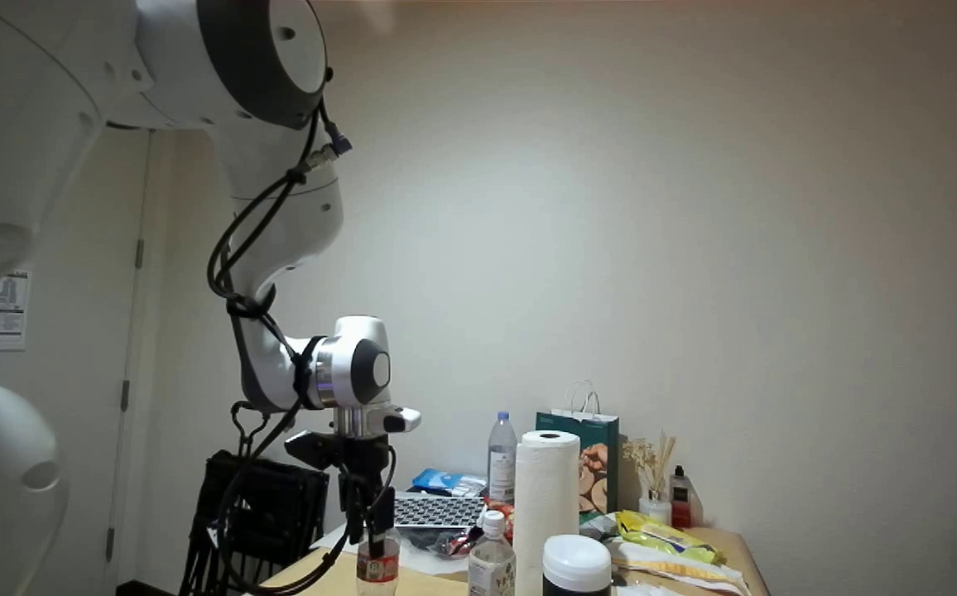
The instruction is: Move the yellow and brown bottle to the right and then move the water bottle backward
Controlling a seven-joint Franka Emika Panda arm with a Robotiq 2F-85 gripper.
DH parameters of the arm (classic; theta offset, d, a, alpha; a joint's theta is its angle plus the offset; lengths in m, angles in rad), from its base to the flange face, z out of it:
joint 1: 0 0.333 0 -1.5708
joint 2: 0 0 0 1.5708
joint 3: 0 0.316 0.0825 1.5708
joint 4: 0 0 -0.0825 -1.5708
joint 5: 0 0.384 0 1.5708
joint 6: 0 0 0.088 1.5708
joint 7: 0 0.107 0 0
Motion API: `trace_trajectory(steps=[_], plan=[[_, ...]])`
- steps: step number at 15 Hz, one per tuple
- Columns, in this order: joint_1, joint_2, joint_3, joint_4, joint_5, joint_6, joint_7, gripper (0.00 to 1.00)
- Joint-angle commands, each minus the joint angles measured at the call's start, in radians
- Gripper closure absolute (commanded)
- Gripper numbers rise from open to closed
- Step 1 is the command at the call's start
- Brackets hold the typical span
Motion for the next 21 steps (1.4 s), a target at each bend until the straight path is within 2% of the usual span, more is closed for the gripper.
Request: trace_trajectory(steps=[1, 5, 7, 14, 20, 21], plan=[[-0.020, 0.011, 0.021, 0.014, 0.050, 0.000, -0.070, 0.61], [-0.019, 0.015, 0.019, 0.022, 0.069, 0.000, -0.079, 0.83], [-0.002, 0.019, -0.008, 0.027, 0.030, 0.002, -0.024, 0.93], [0.021, 0.097, -0.067, 0.120, -0.041, 0.010, 0.040, 0.92], [0.034, 0.165, -0.071, 0.220, -0.055, -0.053, 0.028, 0.92], [0.036, 0.167, -0.070, 0.231, -0.054, -0.070, 0.028, 0.50]])
